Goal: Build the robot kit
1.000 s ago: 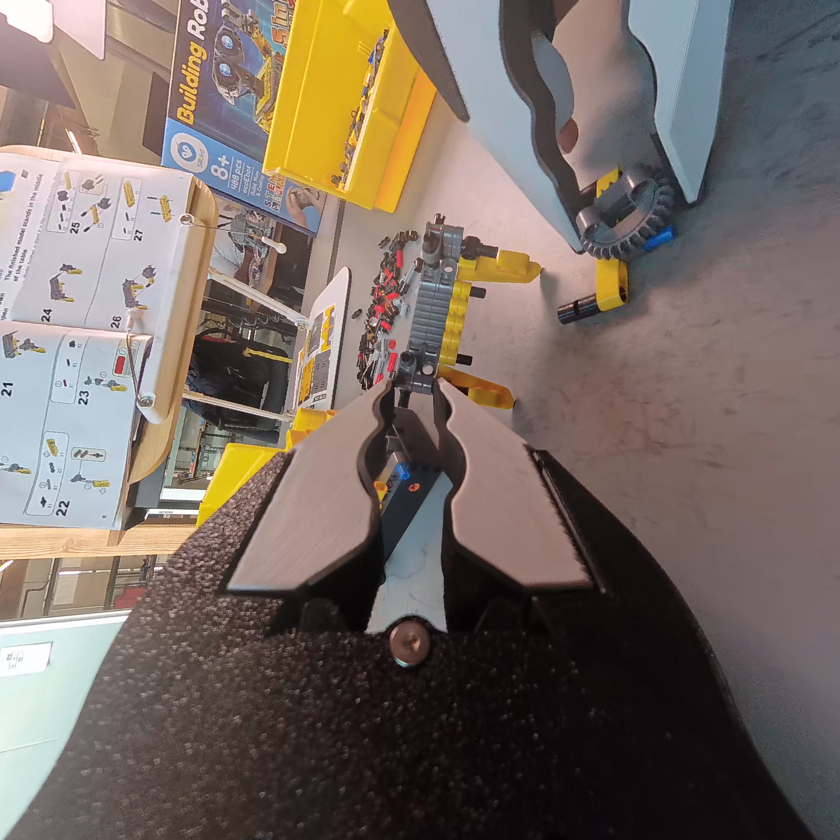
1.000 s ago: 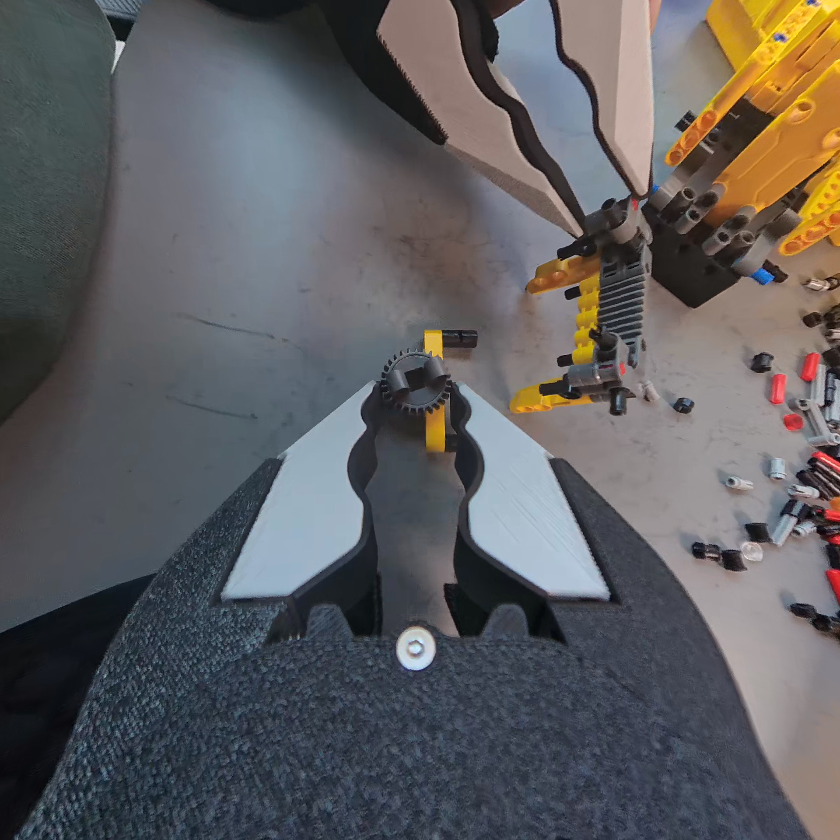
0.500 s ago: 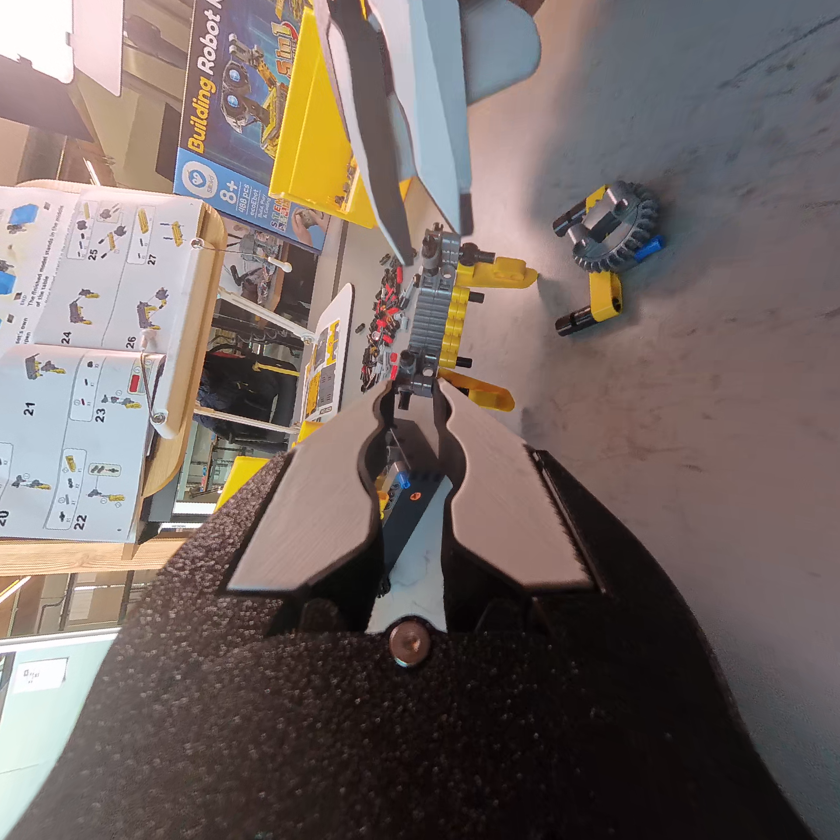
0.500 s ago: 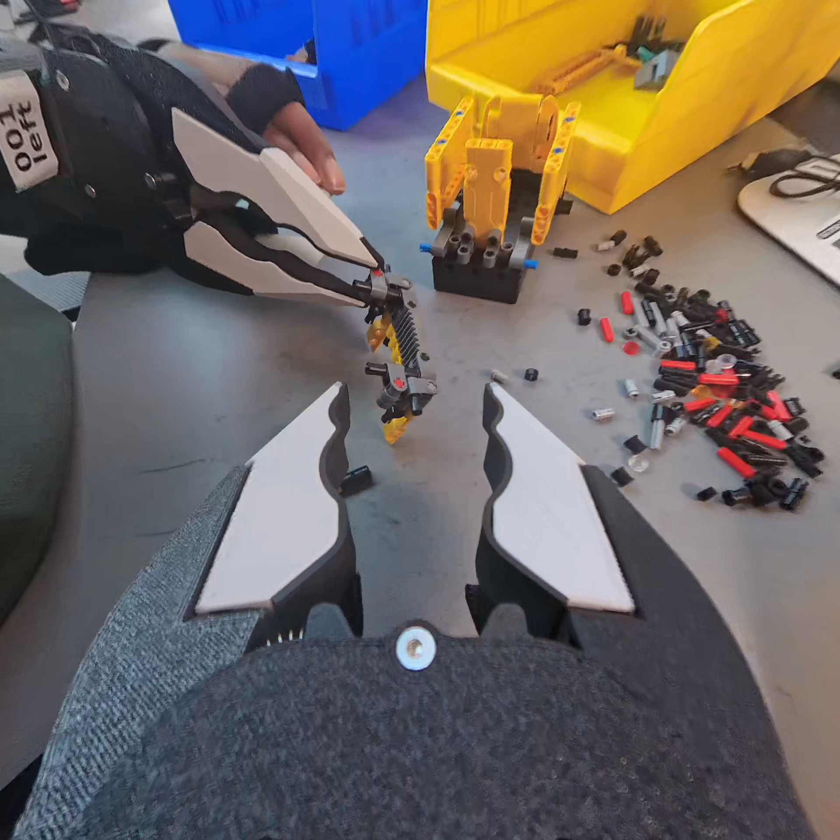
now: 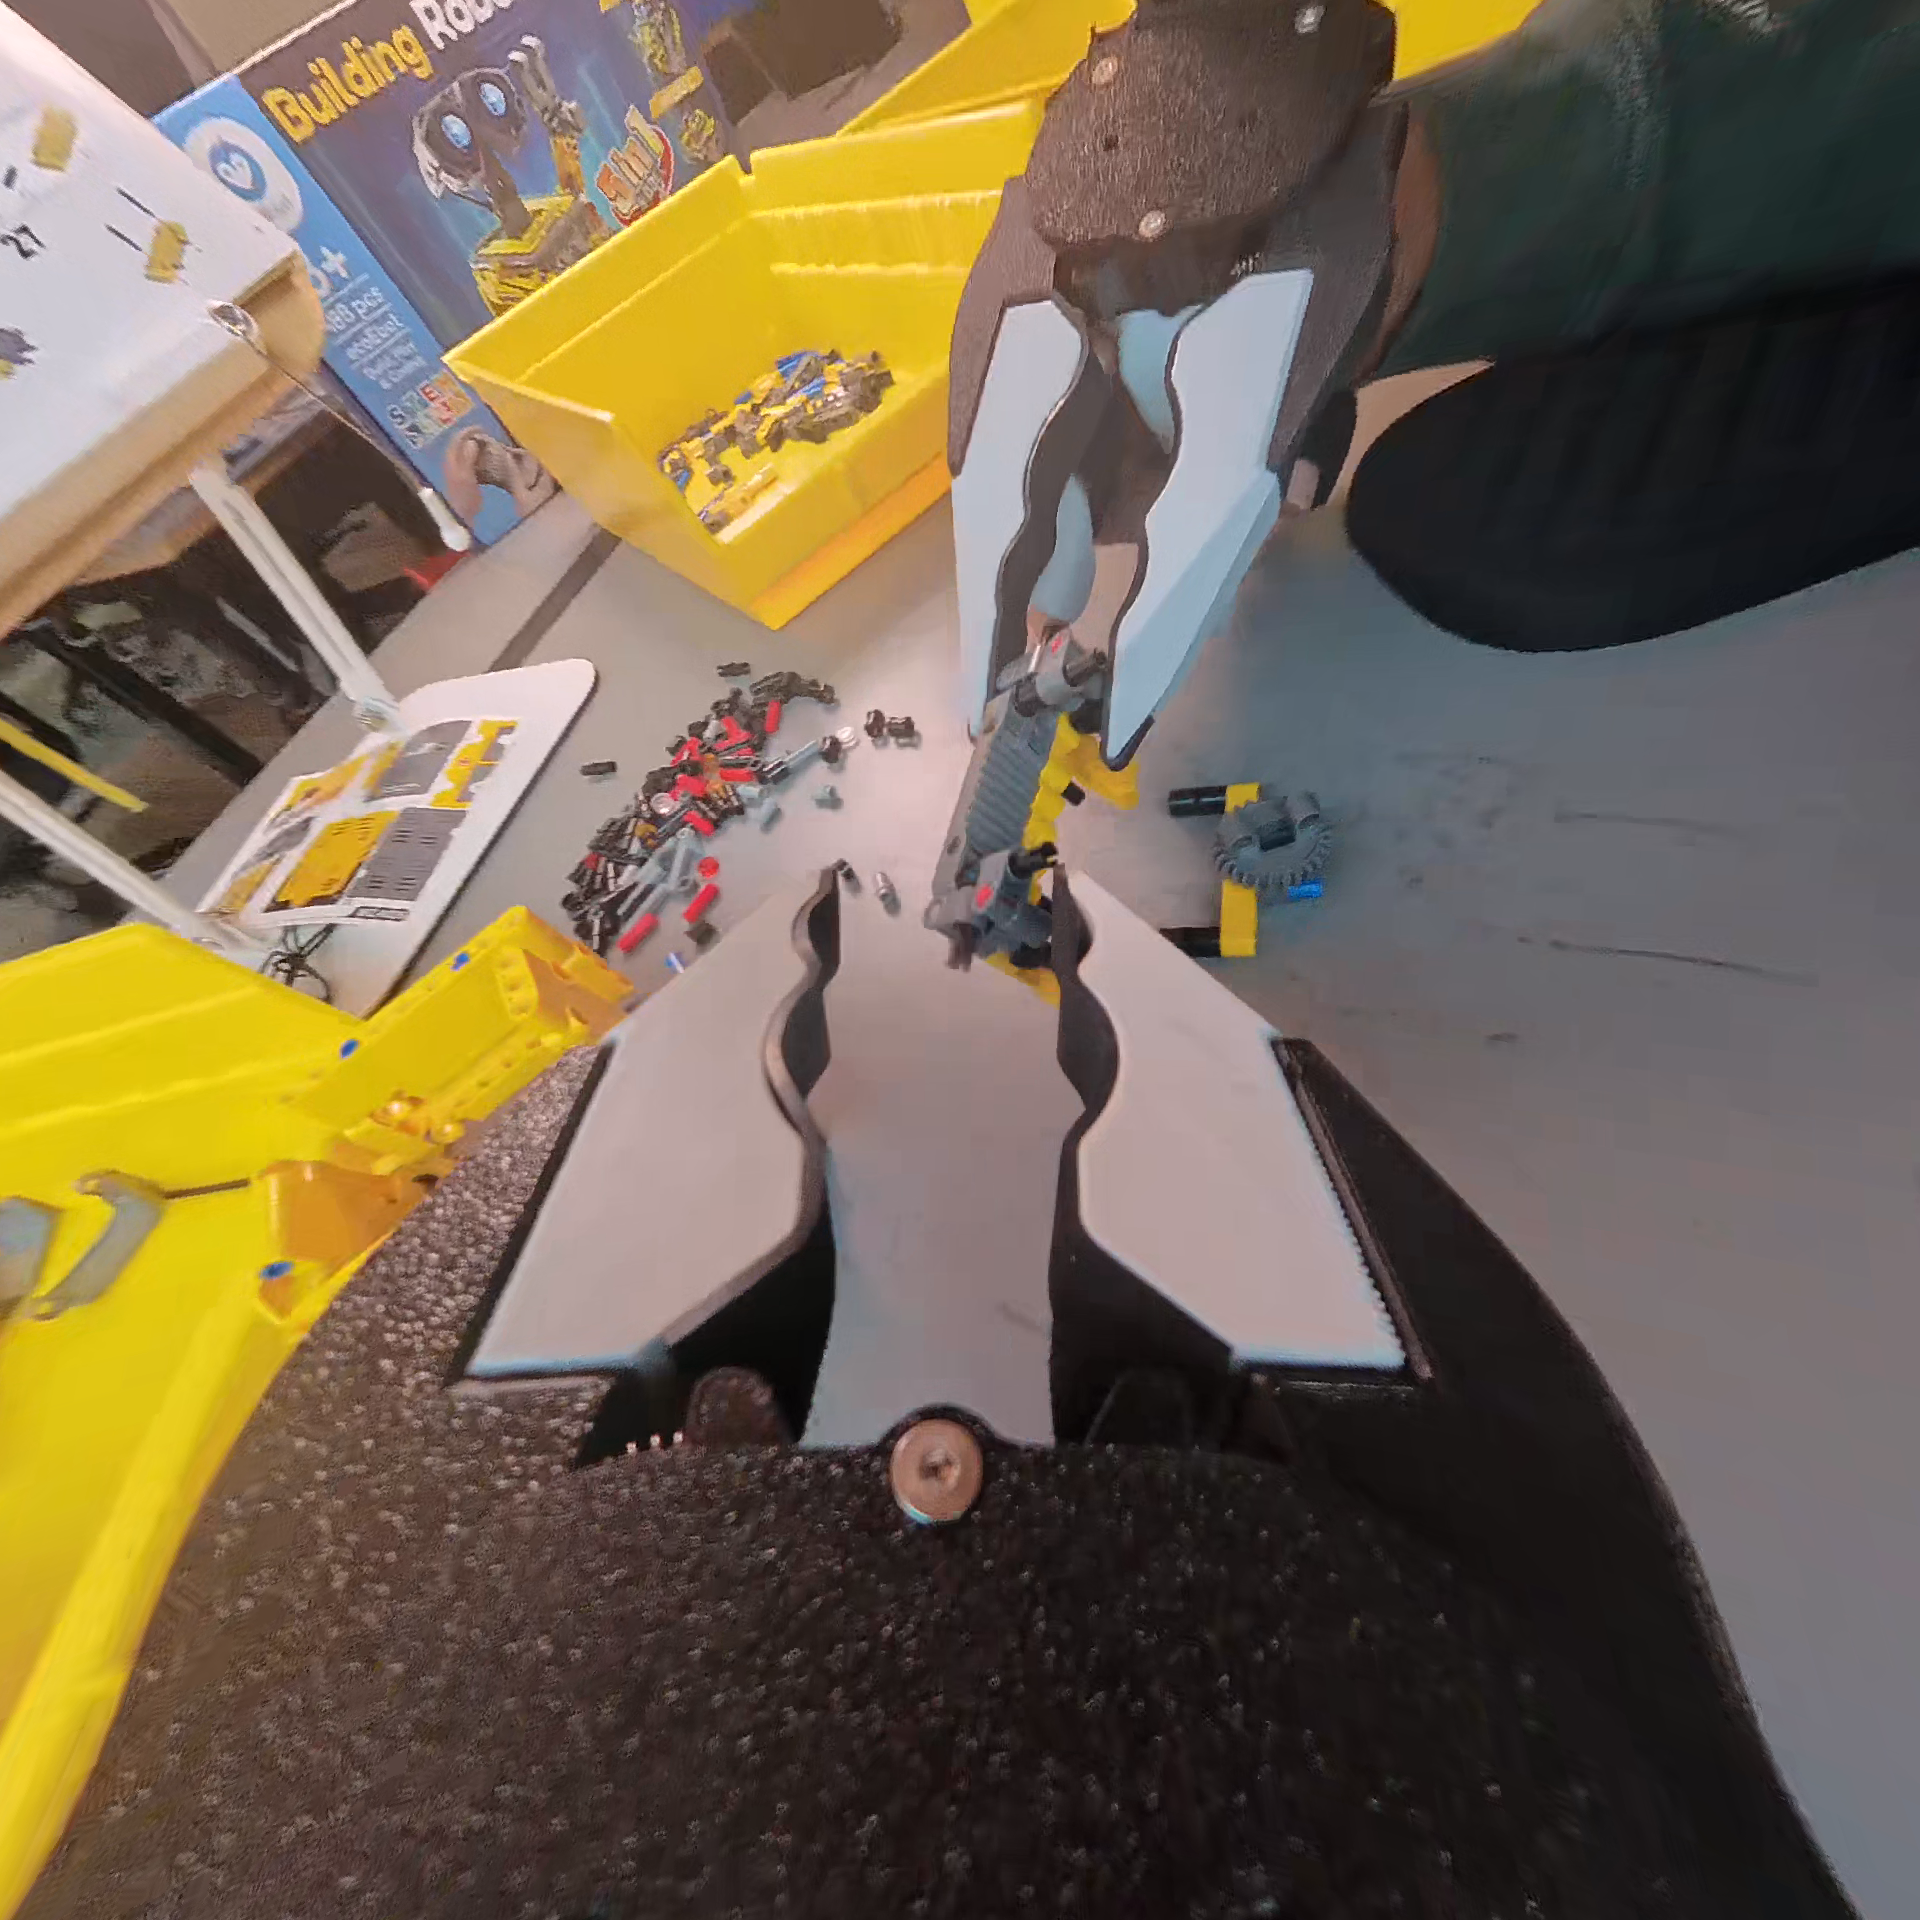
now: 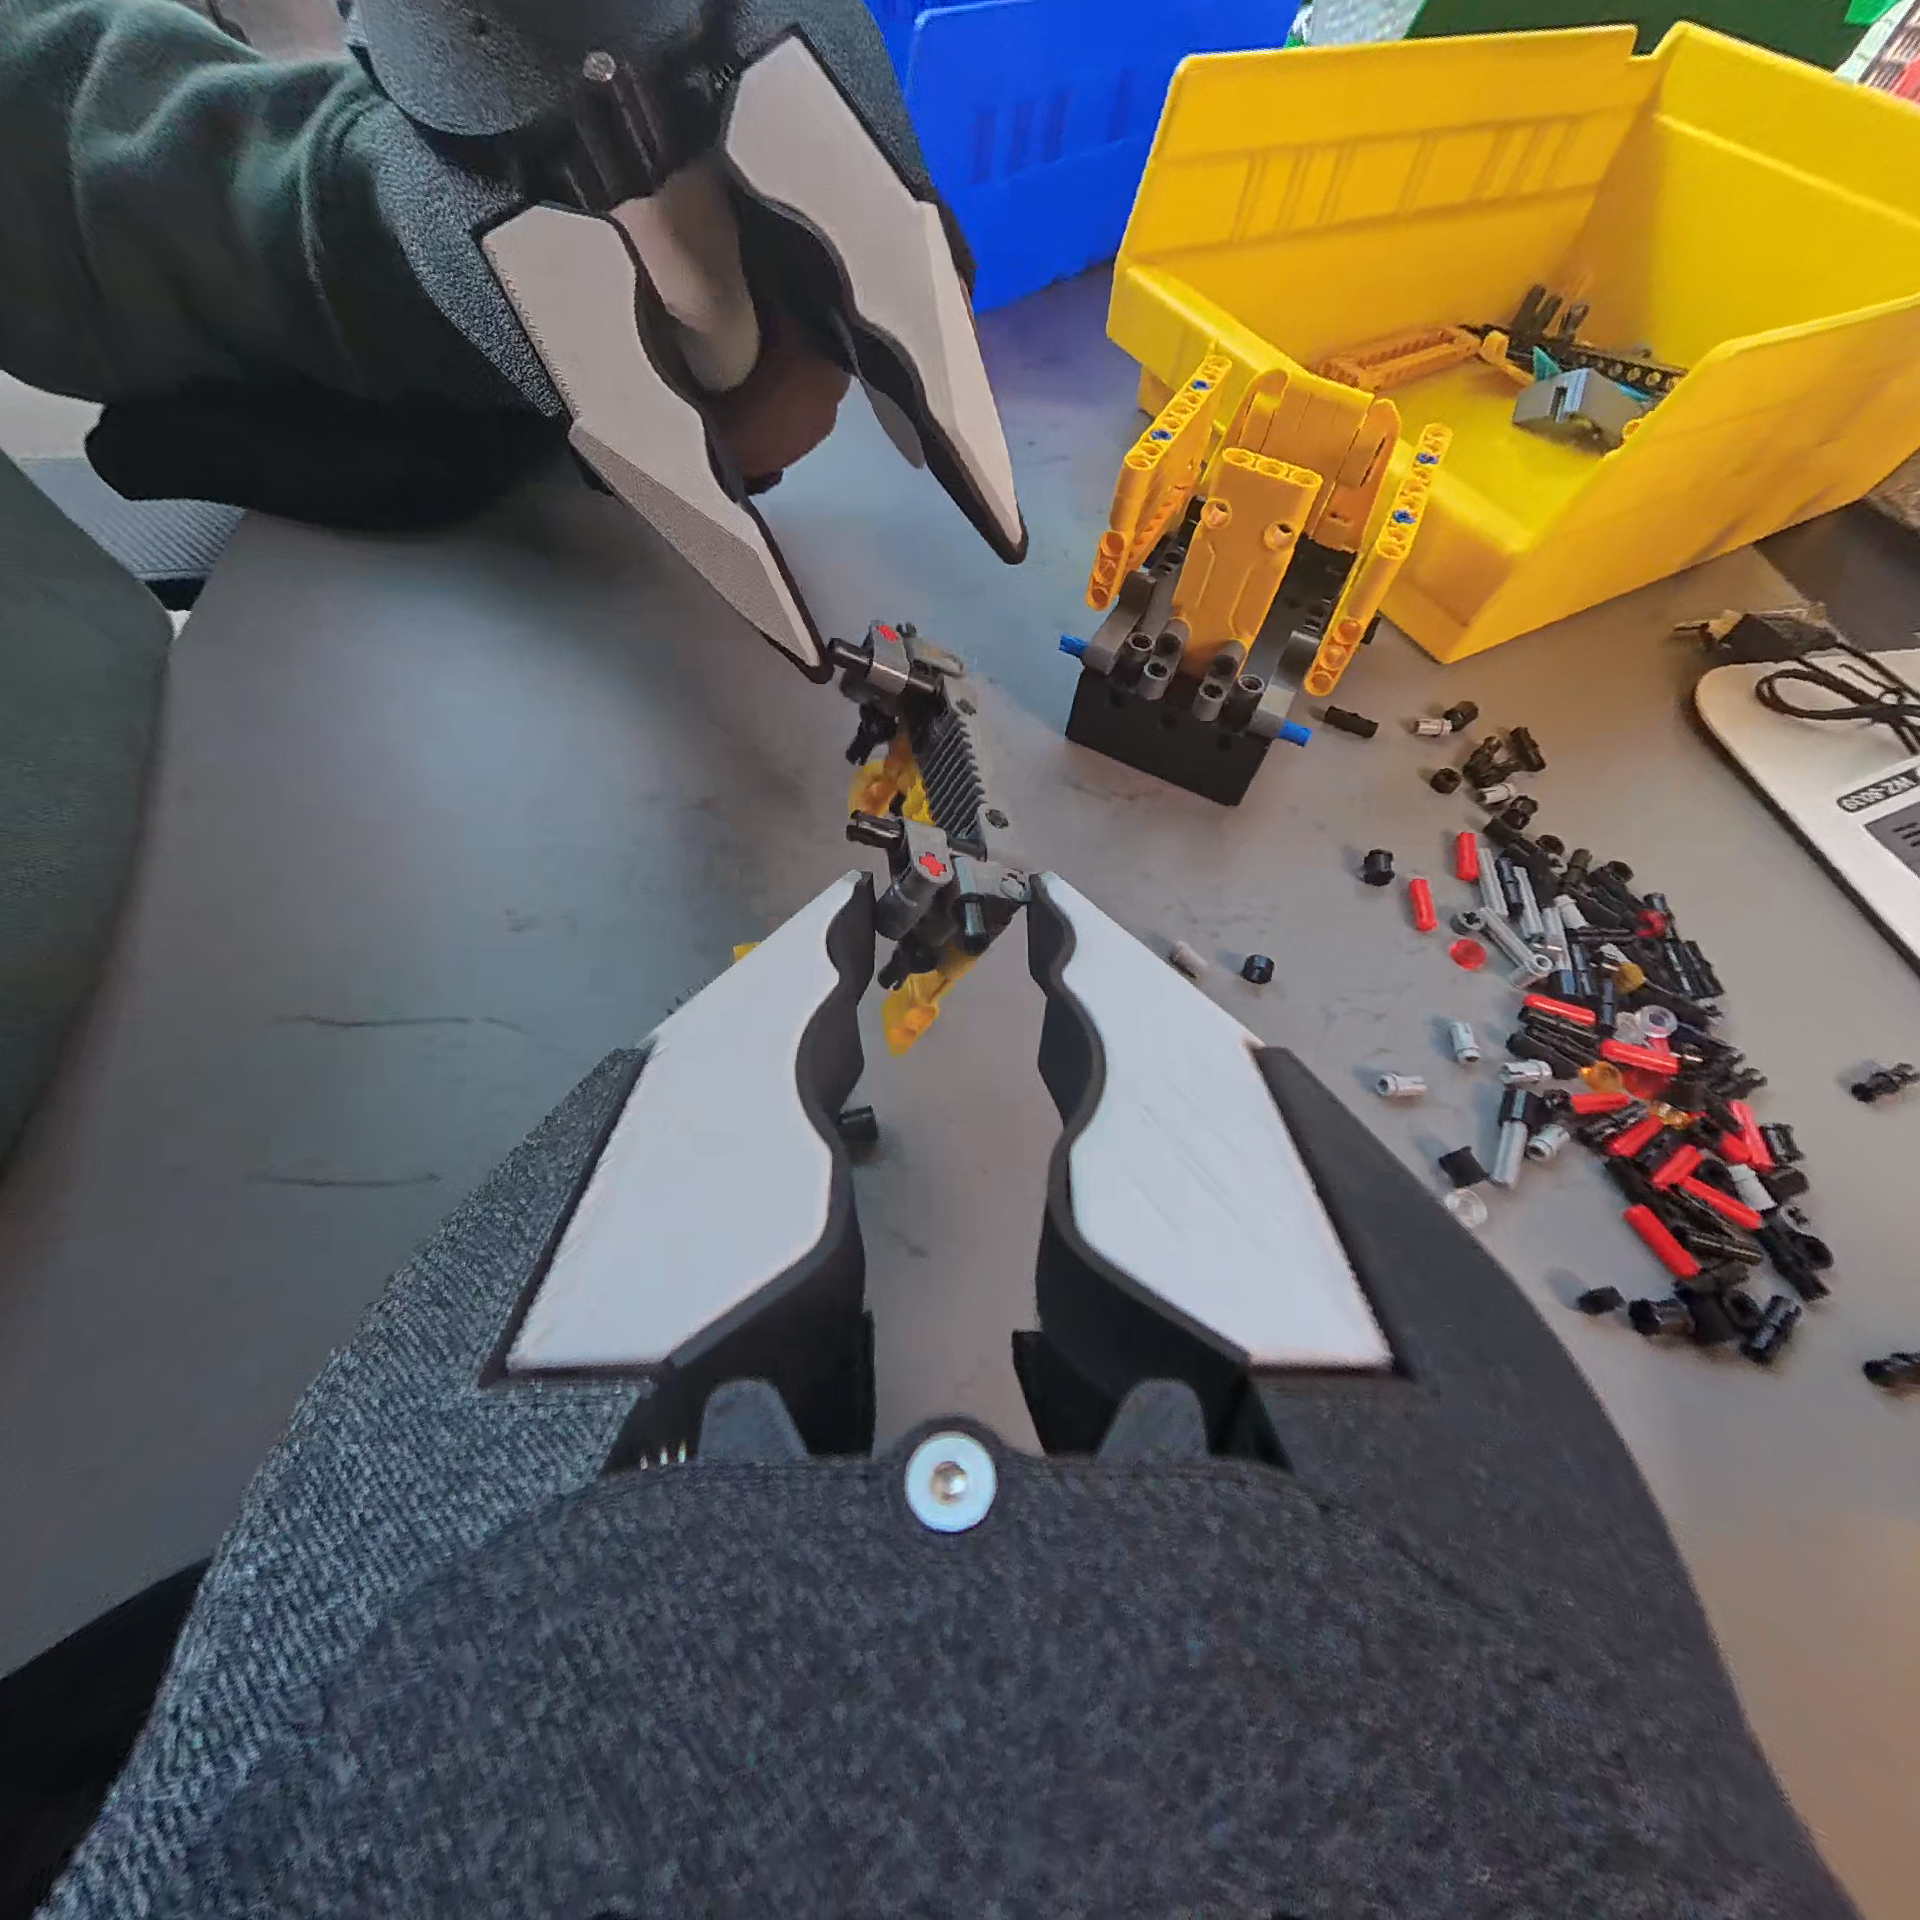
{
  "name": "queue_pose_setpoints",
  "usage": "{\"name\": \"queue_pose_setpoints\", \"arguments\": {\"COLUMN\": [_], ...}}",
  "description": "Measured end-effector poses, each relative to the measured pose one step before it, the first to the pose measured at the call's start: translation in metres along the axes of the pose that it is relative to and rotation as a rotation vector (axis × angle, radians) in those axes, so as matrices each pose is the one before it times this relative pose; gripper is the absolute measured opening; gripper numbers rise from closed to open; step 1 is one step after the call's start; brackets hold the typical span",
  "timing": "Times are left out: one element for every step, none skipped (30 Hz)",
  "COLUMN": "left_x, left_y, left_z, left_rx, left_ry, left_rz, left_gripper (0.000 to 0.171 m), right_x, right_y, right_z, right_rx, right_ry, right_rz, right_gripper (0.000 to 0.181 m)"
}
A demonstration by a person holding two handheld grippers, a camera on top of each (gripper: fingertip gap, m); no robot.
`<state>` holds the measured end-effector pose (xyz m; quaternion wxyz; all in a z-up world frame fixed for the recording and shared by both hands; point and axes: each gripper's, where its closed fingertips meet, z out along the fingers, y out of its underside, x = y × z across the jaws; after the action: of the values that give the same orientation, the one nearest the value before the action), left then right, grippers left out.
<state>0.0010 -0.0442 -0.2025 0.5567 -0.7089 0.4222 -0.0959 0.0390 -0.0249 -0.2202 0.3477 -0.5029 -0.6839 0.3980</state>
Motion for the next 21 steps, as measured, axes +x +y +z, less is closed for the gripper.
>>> {"name": "queue_pose_setpoints", "arguments": {"left_x": [0.00318, 0.00382, 0.00419, 0.00436, 0.00299, 0.00104, 0.00040, -0.00007, -0.00187, 0.00192, 0.00592, 0.00332, 0.00084, 0.00019, -0.00078, -0.00166, -0.00189, -0.00202, -0.00211, -0.00390, -0.00549], "left_y": [-0.00143, -0.00180, -0.00303, -0.00377, -0.00281, -0.00002, 0.00402, 0.00778, 0.00705, 0.00400, 0.00109, -0.00106, -0.00264, -0.00316, -0.00279, -0.00145, -0.00016, 0.00059, 0.00054, 0.00074, 0.00118], "left_z": [-0.00233, -0.00240, -0.00286, -0.00315, -0.00297, -0.00193, -0.00050, 0.00091, 0.00168, 0.00144, 0.00069, 0.00017, -0.00071, -0.00164, -0.00169, -0.00091, 0.00051, 0.00181, 0.00287, 0.00314, 0.00276], "left_rx": [0.01181, 0.01212, 0.01691, 0.01818, 0.01101, -0.00498, -0.02674, -0.04284, -0.03025, -0.00840, 0.00553, 0.01363, 0.02119, 0.02257, 0.01734, 0.00916, 0.00233, 0.00023, -0.00038, -0.00332, -0.00716], "left_ry": [0.0366, 0.0362, 0.0352, 0.0357, 0.0278, 0.0168, 0.0144, 0.0110, -0.0051, 0.0171, 0.0465, 0.0339, 0.0187, 0.0138, 0.0057, -0.0013, -0.0061, -0.0103, -0.0139, -0.0271, -0.0380], "left_rz": [-0.0117, -0.0045, -0.0039, -0.0053, -0.0086, -0.0127, -0.0163, -0.0151, -0.0112, -0.0103, -0.0202, -0.0286, -0.0228, -0.0179, -0.0182, -0.0186, -0.0157, -0.0134, -0.0138, -0.0129, -0.0041], "left_gripper": [0.037, 0.034, 0.029, 0.022, 0.014, 0.002, 0.000, 0.000, 0.002, 0.007, 0.014, 0.023, 0.028, 0.031, 0.035, 0.037, 0.040, 0.042, 0.043, 0.041, 0.035], "right_x": [-0.00295, -0.00341, -0.00242, -0.00186, -0.00343, -0.00311, -0.00326, -0.00281, -0.00143, 0.00109, 0.00106, 0.00066, 0.00158, 0.00083, 0.00052, 0.00048, 0.00015, -0.00049, -0.00206, -0.00259, -0.00212], "right_y": [-0.00279, -0.00359, -0.00353, -0.00306, -0.00222, -0.00089, -0.00114, -0.00046, 0.00099, 0.00161, 0.00021, -0.00151, -0.00330, -0.00364, -0.00408, -0.00410, -0.00427, -0.00523, -0.00490, -0.00354, -0.00292], "right_z": [0.00150, 0.00159, 0.00203, 0.00228, 0.00222, 0.00266, 0.00261, 0.00271, 0.00267, 0.00244, 0.00131, 0.00018, -0.00054, -0.00080, -0.00089, -0.00051, -0.00025, -0.00009, 0.00025, 0.00061, 0.00062], "right_rx": [0.0044, 0.0043, -0.0007, -0.0039, -0.0046, -0.0060, 0.0015, 0.0003, -0.0054, -0.0063, 0.0018, 0.0092, 0.0215, 0.0235, 0.0276, 0.0301, 0.0317, 0.0386, 0.0345, 0.0250, 0.0223], "right_ry": [-0.0155, -0.0179, -0.0147, -0.0141, -0.0241, -0.0215, -0.0217, -0.0210, -0.0134, 0.0035, 0.0039, -0.0005, 0.0048, -0.0011, -0.0041, -0.0035, -0.0044, -0.0068, -0.0135, -0.0140, -0.0093], "right_rz": [0.0145, 0.0257, 0.0430, 0.0523, 0.0493, 0.0469, 0.0472, 0.0491, 0.0348, 0.0151, 0.0099, 0.0224, 0.0274, 0.0340, 0.0385, 0.0360, 0.0363, 0.0323, 0.0265, 0.0213, 0.0146], "right_gripper": [0.028, 0.028, 0.028, 0.028, 0.028, 0.028, 0.028, 0.028, 0.028, 0.028, 0.028, 0.027, 0.027, 0.027, 0.027, 0.027, 0.027, 0.027, 0.027, 0.027, 0.027]}}
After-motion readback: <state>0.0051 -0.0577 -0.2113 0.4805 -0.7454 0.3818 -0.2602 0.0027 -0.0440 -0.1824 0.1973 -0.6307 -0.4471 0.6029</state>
